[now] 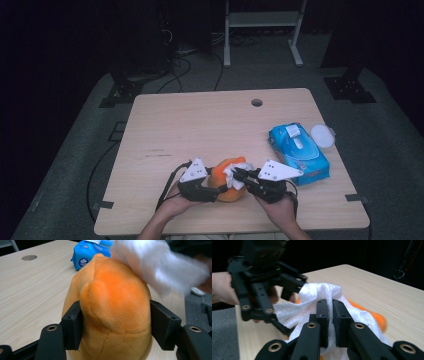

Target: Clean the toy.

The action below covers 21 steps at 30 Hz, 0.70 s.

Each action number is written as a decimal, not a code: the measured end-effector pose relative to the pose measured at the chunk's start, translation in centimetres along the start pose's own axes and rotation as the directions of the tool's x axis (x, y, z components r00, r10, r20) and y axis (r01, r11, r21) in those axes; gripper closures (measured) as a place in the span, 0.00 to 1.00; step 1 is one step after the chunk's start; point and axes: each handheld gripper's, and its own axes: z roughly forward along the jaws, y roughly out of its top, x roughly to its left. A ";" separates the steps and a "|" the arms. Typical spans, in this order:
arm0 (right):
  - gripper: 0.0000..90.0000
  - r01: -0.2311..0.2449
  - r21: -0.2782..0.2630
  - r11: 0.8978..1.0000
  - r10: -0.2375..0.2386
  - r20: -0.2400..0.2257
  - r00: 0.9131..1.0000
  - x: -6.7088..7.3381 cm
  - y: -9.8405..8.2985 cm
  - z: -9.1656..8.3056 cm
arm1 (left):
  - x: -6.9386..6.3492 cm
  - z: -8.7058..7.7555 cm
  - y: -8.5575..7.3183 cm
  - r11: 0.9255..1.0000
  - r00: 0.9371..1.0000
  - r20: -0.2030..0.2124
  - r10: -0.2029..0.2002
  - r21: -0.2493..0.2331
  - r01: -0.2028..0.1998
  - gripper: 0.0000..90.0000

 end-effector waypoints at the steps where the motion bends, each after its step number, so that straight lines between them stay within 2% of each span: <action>1: 0.92 -0.016 -0.002 1.000 0.016 0.018 1.000 -0.5 -0.1 -0.1 | 0.0 0.0 0.0 1.000 1.000 0.005 0.007 0.000 -0.007 0.40; 3: 0.92 -0.036 0.015 0.999 0.035 0.064 0.997 -1.7 -0.6 -0.4 | -0.1 0.0 0.0 1.000 1.000 0.008 0.019 0.000 -0.019 0.39; 4: 0.92 -0.056 0.021 0.998 0.054 0.072 0.996 -2.3 -1.0 -0.5 | 0.0 0.0 0.0 1.000 1.000 0.006 0.019 -0.002 -0.019 0.36; 5: 0.92 -0.069 0.024 0.997 0.067 0.072 0.995 -2.4 -1.1 -0.6 | 0.1 0.0 0.0 1.000 1.000 -0.005 0.004 -0.010 -0.004 0.31; 7: 0.92 -0.058 0.027 0.998 0.056 0.070 0.996 -2.1 -1.1 -0.6 | 0.4 0.2 0.0 1.000 1.000 -0.014 -0.025 0.006 0.025 0.23; 9: 0.92 -0.042 0.020 0.999 0.041 0.027 0.999 -1.1 -0.6 -0.4 | 0.3 0.2 -0.1 1.000 0.999 -0.011 -0.030 -0.003 0.030 0.26; 10: 0.92 -0.027 0.017 0.999 0.027 -0.019 0.999 -0.3 -0.3 -0.1 | 0.2 0.2 -0.1 1.000 1.000 -0.008 -0.021 -0.001 0.021 0.30; 12: 0.92 -0.005 0.015 1.000 0.006 -0.064 0.998 0.6 0.2 0.1 | -0.2 0.3 0.0 1.000 1.000 -0.004 0.002 0.006 -0.002 0.34; 14: 0.92 0.017 0.022 1.000 -0.016 -0.056 0.998 0.6 0.5 0.0 | -0.4 0.4 0.0 1.000 1.000 0.002 0.006 0.004 -0.006 0.34; 15: 0.92 0.009 0.017 1.000 -0.009 -0.047 0.999 0.2 0.5 -0.1 | -0.4 0.3 0.0 1.000 1.000 0.011 0.015 0.008 -0.015 0.34; 16: 0.92 -0.018 0.018 1.000 0.018 -0.028 0.999 -0.5 0.3 -0.4 | -0.5 0.3 0.0 1.000 1.000 0.017 0.023 0.010 -0.023 0.34; 18: 0.92 -0.025 0.036 0.999 0.024 0.009 1.000 -1.6 -0.2 -0.6 | -0.5 0.2 0.0 0.999 0.999 0.032 0.031 0.006 -0.032 0.32; 20: 0.92 -0.061 0.049 0.997 0.061 0.004 0.998 -2.3 -0.5 -0.8 | -0.4 0.4 0.0 1.000 0.998 0.050 0.029 -0.001 -0.029 0.30; 21: 0.92 -0.055 0.051 0.997 0.054 0.007 0.998 -2.3 -0.5 -0.8 | -0.5 0.4 0.0 1.000 0.998 0.051 0.030 0.000 -0.030 0.29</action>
